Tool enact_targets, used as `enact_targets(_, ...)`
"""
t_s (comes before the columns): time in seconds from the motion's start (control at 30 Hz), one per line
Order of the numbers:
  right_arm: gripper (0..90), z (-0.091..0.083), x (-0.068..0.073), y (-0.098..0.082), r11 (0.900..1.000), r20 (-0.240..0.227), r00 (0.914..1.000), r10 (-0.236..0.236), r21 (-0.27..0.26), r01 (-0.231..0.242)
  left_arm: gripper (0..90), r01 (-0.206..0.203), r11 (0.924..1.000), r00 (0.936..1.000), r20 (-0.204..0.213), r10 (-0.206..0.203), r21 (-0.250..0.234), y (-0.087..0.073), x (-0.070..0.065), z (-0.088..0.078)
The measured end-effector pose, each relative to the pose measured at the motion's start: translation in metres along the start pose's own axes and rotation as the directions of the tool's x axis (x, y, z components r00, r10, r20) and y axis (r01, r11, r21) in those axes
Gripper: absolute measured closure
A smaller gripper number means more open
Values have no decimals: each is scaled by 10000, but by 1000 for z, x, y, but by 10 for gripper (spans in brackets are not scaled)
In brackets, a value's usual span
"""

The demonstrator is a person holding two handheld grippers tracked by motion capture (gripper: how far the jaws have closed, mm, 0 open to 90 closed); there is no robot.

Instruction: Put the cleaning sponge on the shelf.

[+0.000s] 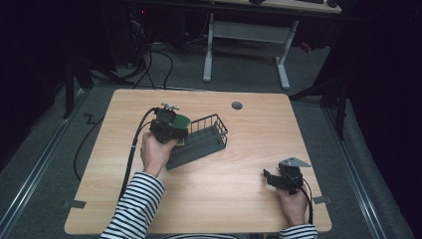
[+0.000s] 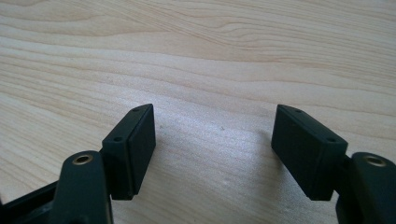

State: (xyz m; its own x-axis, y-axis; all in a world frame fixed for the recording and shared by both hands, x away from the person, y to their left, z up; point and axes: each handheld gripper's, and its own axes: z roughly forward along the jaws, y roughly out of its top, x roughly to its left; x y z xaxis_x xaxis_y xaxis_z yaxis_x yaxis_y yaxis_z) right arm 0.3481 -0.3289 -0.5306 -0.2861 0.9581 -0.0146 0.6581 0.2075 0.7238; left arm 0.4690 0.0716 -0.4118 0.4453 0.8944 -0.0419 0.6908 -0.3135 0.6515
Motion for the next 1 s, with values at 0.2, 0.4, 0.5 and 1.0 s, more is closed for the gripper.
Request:
enact_targets(0.2, 305, 0, 0, 0, 10000, 2, 10000, -2, 3, 2, 254, -39, 10000, 9999, -106, 39, 59, -3, 0, 4)
enact_targets(0.4, 305, 0, 0, 0, 10000, 0, 10000, -1, 5, 1, 249, -119, 9999, 9997, -213, 120, 65, -5, -2, 6)
enact_targets(0.5, 305, 0, 0, 0, 10000, 2, 10000, -5, 3, 5, 246, -102, 9999, 9998, -149, 103, 41, -7, -1, 6)
enact_targets(1.0, 305, 0, 0, 0, 10000, 0, 10000, -8, 3, 8, 257, -305, 9994, 9992, -257, 309, 147, -15, -3, 7)
